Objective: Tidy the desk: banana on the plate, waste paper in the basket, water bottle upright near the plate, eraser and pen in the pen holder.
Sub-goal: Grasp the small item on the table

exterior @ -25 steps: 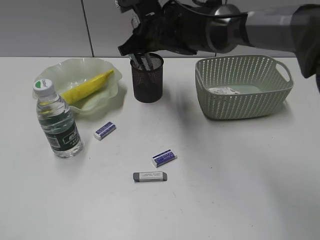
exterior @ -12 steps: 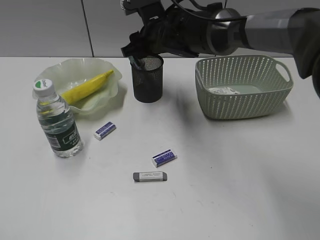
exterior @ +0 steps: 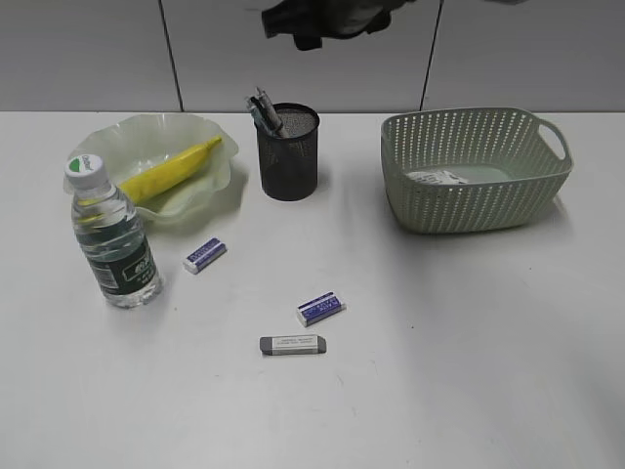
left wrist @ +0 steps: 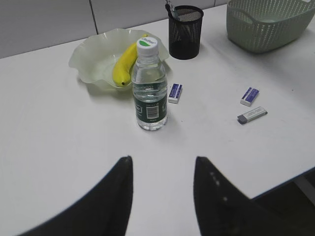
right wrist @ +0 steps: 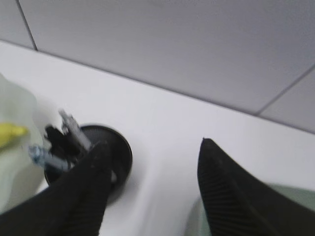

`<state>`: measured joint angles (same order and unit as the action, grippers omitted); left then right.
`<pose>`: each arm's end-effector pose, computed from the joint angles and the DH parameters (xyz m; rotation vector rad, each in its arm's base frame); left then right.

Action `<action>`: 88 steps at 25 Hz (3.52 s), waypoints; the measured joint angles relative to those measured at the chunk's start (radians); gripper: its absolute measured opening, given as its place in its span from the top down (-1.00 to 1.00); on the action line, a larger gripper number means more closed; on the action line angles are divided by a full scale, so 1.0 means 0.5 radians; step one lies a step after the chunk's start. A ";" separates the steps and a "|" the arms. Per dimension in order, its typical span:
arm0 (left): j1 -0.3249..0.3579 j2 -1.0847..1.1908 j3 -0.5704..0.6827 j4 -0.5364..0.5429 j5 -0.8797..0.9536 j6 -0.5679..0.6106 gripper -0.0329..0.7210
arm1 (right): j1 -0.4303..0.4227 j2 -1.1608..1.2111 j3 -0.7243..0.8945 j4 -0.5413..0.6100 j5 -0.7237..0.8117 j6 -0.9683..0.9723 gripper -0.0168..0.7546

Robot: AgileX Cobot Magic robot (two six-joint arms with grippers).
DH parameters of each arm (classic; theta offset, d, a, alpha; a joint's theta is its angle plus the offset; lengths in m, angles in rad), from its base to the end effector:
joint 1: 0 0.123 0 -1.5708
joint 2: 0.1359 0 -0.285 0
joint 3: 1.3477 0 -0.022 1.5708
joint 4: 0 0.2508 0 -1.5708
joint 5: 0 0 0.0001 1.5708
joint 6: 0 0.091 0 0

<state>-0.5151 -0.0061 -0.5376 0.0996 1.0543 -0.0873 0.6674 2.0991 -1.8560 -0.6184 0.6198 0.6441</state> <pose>-0.0051 0.0120 0.2884 0.4180 1.9564 -0.2703 0.4064 0.2812 0.2761 -0.4207 2.1667 0.0487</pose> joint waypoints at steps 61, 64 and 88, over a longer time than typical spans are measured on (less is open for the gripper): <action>0.011 2.108 -0.728 -0.503 -0.584 0.435 0.10 | 0.002 -4.213 2.690 0.998 0.849 -1.129 0.24; -0.029 2.479 -1.000 -0.500 -0.579 0.439 0.10 | 0.002 -4.215 2.690 1.002 0.849 -1.129 0.24; -0.285 4.194 -2.284 0.281 0.145 -0.093 0.06 | 0.002 -4.219 2.690 1.007 0.847 -1.136 0.24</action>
<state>-0.6575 2.0910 -1.6794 0.2401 1.1270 -0.1338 0.6682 -0.0103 -0.5113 -0.1149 1.0435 0.0761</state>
